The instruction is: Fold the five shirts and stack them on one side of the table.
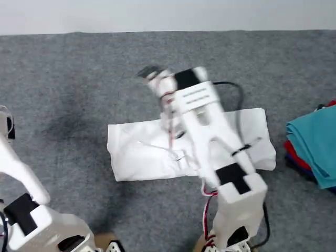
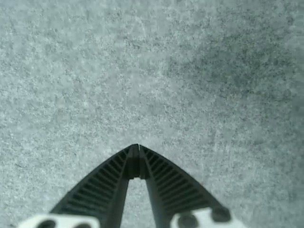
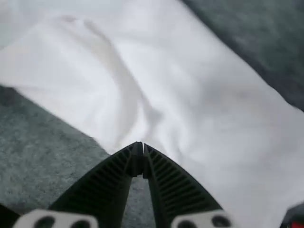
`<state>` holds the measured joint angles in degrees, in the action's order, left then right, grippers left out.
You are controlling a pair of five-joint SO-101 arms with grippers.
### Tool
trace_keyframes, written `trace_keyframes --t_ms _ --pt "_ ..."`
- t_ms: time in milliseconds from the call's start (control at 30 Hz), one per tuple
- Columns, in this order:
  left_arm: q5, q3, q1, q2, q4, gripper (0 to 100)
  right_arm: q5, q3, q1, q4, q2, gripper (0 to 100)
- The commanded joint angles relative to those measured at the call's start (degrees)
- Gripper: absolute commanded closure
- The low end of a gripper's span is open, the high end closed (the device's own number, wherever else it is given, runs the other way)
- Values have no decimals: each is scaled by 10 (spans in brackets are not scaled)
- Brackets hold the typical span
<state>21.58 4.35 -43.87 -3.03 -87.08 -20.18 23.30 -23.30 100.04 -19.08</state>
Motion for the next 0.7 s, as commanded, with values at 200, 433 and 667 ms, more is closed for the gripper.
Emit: trace_keyframes --t_ms 200,433,667 --pt "3 6 -2 31 -33 996 32 28 229 15 45 988" --pt "0 6 0 31 -36 996 33 28 334 -9 14 985" --pt "0 6 0 31 -36 996 33 28 361 -38 -29 983"
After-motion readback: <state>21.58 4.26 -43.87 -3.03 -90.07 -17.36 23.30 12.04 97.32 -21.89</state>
